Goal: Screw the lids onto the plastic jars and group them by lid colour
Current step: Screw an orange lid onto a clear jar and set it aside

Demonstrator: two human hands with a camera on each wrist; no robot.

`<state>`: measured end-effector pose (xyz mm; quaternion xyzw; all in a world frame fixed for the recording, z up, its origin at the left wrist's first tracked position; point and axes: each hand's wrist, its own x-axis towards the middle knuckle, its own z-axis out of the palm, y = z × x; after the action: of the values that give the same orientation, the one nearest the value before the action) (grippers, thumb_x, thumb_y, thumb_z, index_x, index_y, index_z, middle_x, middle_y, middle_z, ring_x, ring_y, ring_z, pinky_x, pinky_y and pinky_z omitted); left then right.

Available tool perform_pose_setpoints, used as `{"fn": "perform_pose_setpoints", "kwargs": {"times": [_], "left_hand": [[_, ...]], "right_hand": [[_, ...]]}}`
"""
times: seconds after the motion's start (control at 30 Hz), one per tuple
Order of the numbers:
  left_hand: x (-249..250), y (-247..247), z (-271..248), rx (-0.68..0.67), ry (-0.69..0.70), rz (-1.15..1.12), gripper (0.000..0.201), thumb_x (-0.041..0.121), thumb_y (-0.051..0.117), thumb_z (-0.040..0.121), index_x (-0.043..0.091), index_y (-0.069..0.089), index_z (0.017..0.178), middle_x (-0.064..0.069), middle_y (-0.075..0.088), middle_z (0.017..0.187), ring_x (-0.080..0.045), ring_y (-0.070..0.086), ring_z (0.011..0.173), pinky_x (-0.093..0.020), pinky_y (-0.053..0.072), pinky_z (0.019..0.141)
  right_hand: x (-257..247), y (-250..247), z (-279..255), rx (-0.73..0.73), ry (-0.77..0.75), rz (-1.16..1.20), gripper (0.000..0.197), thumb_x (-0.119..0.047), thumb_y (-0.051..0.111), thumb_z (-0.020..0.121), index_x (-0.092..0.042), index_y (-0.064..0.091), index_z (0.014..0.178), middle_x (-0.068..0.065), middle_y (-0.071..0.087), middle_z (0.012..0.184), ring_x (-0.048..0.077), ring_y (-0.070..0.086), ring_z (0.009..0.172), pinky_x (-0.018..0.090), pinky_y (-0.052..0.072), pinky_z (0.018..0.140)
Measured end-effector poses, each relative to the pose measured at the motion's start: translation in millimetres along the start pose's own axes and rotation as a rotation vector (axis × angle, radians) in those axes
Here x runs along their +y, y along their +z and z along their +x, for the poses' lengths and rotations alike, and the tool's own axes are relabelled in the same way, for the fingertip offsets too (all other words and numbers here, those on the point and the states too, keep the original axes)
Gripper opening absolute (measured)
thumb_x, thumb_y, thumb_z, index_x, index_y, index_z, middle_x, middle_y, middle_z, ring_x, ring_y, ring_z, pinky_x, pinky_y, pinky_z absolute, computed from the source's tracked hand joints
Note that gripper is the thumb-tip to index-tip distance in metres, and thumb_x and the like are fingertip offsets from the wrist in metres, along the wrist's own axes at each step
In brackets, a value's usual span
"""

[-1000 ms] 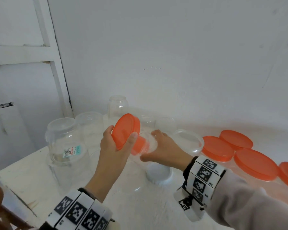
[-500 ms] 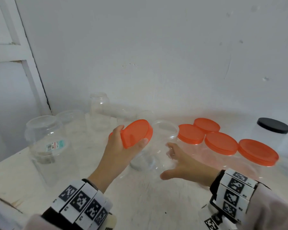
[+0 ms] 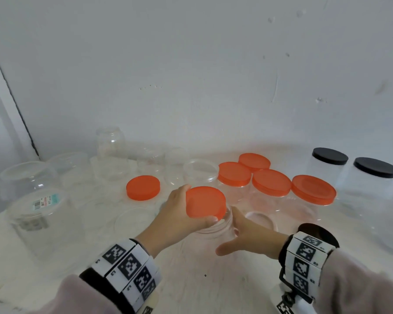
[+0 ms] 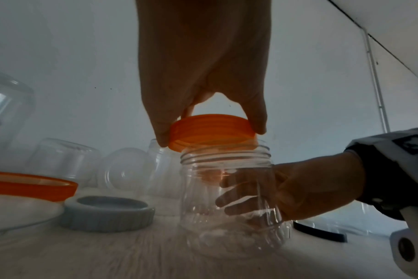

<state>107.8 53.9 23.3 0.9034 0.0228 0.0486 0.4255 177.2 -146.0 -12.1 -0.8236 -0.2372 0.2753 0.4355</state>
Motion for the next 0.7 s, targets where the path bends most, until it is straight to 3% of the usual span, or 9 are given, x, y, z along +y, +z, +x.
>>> {"fn": "perform_pose_setpoints", "kwargs": {"times": [0.1, 0.2, 0.27, 0.33, 0.43, 0.57, 0.7], "left_hand": [[3, 7, 1, -0.061, 0.021, 0.039, 0.11, 0.06, 0.076, 0.067, 0.024, 0.015, 0.15, 0.006, 0.024, 0.152, -0.009, 0.032, 0.133, -0.021, 0.03, 0.097], [4, 12, 3, -0.091, 0.045, 0.079, 0.111, 0.061, 0.076, 0.066, 0.025, 0.014, 0.15, 0.007, 0.023, 0.153, -0.008, 0.03, 0.133, -0.02, 0.027, 0.096], [5, 13, 3, -0.102, 0.068, 0.112, 0.112, 0.063, 0.076, 0.064, 0.027, 0.013, 0.15, 0.009, 0.024, 0.152, -0.004, 0.031, 0.125, -0.018, 0.026, 0.094], [5, 15, 3, -0.113, 0.09, 0.124, 0.114, 0.063, 0.077, 0.062, 0.029, 0.013, 0.15, 0.011, 0.024, 0.151, 0.001, 0.027, 0.116, -0.016, 0.025, 0.09], [3, 19, 3, -0.149, 0.105, 0.115, 0.119, 0.062, 0.08, 0.059, 0.031, 0.009, 0.151, 0.011, 0.021, 0.153, 0.0, 0.028, 0.125, -0.018, 0.027, 0.096], [-1, 21, 3, -0.149, 0.088, 0.101, 0.129, 0.061, 0.083, 0.056, 0.034, 0.0, 0.151, 0.012, 0.019, 0.154, -0.005, 0.027, 0.133, -0.02, 0.028, 0.098], [-9, 15, 6, -0.236, 0.014, 0.017, 0.139, 0.056, 0.087, 0.052, 0.037, -0.011, 0.149, 0.012, 0.022, 0.148, -0.005, 0.031, 0.124, -0.023, 0.031, 0.098]], "right_hand": [[4, 2, -2, 0.012, 0.016, -0.028, 0.113, -0.028, 0.089, 0.063, -0.032, 0.013, 0.146, -0.015, 0.035, 0.141, 0.011, 0.033, 0.134, 0.022, 0.031, 0.101], [7, 2, -2, 0.016, 0.007, -0.056, 0.113, -0.027, 0.09, 0.062, -0.033, 0.013, 0.145, -0.013, 0.034, 0.142, 0.012, 0.034, 0.134, 0.03, 0.033, 0.109], [9, 2, -2, 0.01, 0.003, -0.066, 0.115, -0.026, 0.09, 0.063, -0.033, 0.012, 0.147, -0.013, 0.035, 0.143, 0.011, 0.036, 0.133, 0.034, 0.034, 0.111], [10, 1, -1, 0.006, 0.01, -0.066, 0.116, -0.025, 0.09, 0.063, -0.033, 0.011, 0.147, -0.014, 0.037, 0.141, 0.009, 0.038, 0.131, 0.03, 0.035, 0.109], [12, 0, 0, 0.011, 0.042, -0.073, 0.115, -0.026, 0.09, 0.062, -0.031, 0.013, 0.147, -0.013, 0.041, 0.138, 0.008, 0.04, 0.128, 0.032, 0.038, 0.108], [9, -6, -4, 0.004, 0.085, -0.072, 0.119, -0.028, 0.091, 0.058, -0.031, 0.012, 0.147, -0.011, 0.041, 0.142, 0.011, 0.037, 0.134, 0.039, 0.033, 0.113], [-11, -23, -13, 0.005, 0.044, -0.184, 0.124, -0.041, 0.091, 0.054, -0.038, 0.01, 0.148, -0.016, 0.031, 0.148, 0.009, 0.028, 0.139, 0.039, 0.025, 0.117]]}}
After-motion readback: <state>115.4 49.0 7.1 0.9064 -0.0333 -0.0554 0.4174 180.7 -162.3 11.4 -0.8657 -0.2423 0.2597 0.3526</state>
